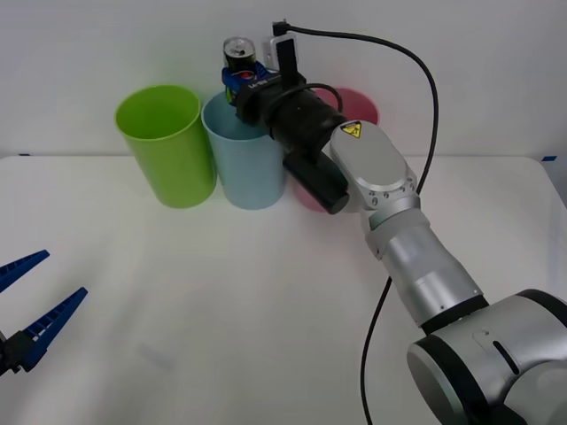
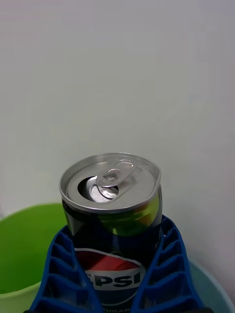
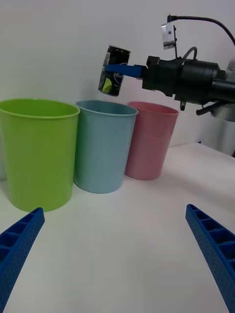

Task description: Grasp the object on the table and drop it into the matching bin: aluminum can to the light blue bin, PET bottle to the pink bin.

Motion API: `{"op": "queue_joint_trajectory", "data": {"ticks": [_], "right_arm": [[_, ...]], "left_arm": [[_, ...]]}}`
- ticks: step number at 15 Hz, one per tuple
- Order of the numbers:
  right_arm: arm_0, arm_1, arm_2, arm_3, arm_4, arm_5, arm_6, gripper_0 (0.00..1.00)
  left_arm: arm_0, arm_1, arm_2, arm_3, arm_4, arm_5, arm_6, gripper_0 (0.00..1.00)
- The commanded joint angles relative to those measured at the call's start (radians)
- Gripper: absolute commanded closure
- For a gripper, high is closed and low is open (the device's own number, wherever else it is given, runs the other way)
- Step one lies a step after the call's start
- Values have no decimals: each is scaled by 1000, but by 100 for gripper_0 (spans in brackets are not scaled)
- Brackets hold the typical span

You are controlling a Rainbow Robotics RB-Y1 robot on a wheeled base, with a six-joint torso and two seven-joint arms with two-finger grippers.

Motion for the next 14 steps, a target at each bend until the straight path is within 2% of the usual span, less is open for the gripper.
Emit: {"op": "queue_joint_trajectory", "data": {"ticks": [1, 2, 3, 4, 14], "right_arm": [[0, 0, 2, -1, 0, -2, 8, 100], [0, 0, 2, -1, 0, 0, 16, 95], [0, 0, 2, -1, 0, 0, 24, 25], [0, 0, 0, -1, 0, 0, 33, 0], [26, -5, -6, -50, -14, -60, 73, 0]], "left_arm": [[0, 0, 0, 0, 0, 0, 0, 0], [0, 0, 0, 0, 0, 0, 0, 0], [0, 0, 0, 0, 0, 0, 0, 0], [0, 0, 0, 0, 0, 0, 0, 0], [0, 0, 0, 0, 0, 0, 0, 0]]}}
